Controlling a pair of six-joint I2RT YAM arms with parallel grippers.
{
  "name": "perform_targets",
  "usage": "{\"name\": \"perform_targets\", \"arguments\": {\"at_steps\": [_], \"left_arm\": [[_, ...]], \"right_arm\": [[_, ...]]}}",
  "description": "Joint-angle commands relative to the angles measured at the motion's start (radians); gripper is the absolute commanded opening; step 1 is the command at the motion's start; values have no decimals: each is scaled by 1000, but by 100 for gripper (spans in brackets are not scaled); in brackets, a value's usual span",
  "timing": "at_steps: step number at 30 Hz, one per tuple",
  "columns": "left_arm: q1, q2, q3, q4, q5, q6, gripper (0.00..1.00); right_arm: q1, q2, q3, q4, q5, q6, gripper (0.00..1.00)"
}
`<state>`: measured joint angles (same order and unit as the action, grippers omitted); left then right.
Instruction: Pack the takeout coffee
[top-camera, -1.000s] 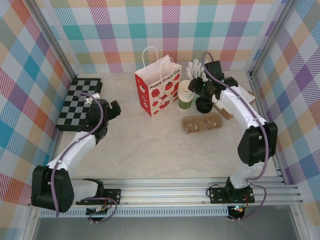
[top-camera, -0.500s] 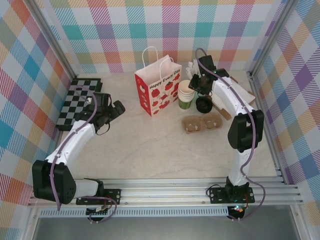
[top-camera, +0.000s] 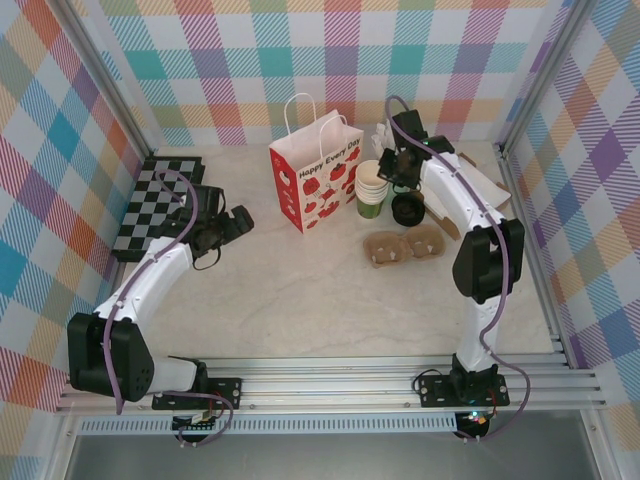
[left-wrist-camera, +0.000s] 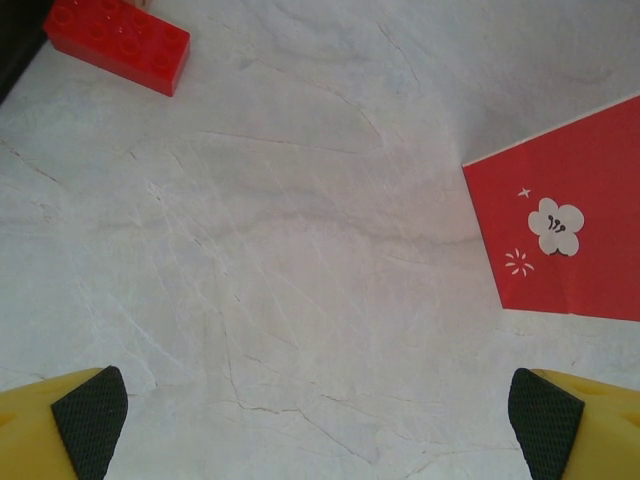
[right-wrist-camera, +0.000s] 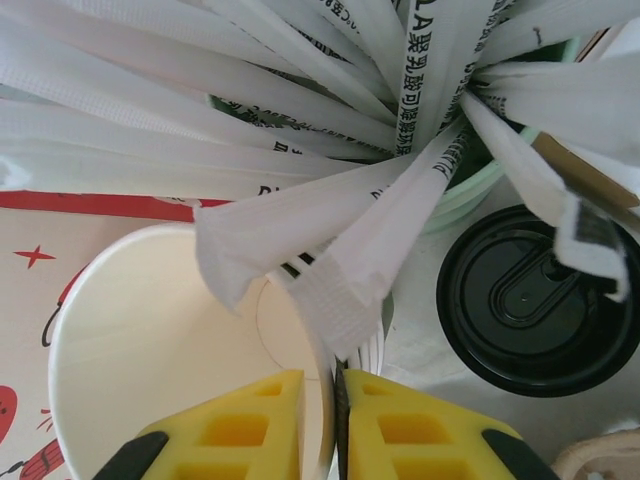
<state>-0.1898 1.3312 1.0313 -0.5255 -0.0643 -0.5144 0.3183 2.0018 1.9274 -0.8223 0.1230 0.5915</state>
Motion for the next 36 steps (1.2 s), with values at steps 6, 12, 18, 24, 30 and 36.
{"name": "perform_targets", "arguments": {"at_steps": [6, 12, 18, 24, 30, 36], "left_arm": [[-7, -16, 23, -24, 46, 50, 100], [-7, -26, 37, -16, 86, 60, 100], [-7, 22, 126, -126, 25, 3, 100], [-7, -42, 118, -163, 59, 3, 100], [-17, -125, 87, -172, 245, 30, 100], [-27, -200, 13, -128, 295, -57, 100]], "right_arm": [[11, 9, 65, -45, 23, -30, 5], [14, -9, 96, -81, 32, -59, 0], [17, -13, 179, -144, 13, -84, 0], [36, -101, 245, -186, 13, -162, 0], [141, -257, 115, -203, 137, -201, 0], [263, -478, -286, -22, 102, -59, 0]]}}
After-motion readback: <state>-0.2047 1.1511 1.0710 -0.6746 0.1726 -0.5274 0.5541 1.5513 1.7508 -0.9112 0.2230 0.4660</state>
